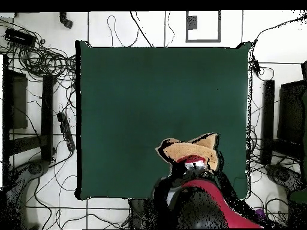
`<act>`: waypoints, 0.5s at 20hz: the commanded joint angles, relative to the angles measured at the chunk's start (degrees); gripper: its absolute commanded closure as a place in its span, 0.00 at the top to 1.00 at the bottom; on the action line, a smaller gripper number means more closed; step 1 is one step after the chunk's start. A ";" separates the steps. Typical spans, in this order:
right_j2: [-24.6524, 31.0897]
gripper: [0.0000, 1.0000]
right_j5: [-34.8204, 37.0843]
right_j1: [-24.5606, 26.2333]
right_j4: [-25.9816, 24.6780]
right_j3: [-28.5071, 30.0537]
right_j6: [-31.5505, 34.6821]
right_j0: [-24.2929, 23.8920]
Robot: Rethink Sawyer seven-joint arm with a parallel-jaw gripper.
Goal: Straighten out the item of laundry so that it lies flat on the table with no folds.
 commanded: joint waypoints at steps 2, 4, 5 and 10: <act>9.57 0.00 -2.16 -0.74 -1.06 9.46 -20.18 -2.38; 10.81 0.00 -3.03 -1.48 -0.24 10.57 -24.21 -4.09; 11.13 0.00 -3.03 -1.70 -0.07 10.79 -25.66 -5.17; 13.54 0.00 -3.14 -2.99 -0.43 11.79 -28.52 -9.05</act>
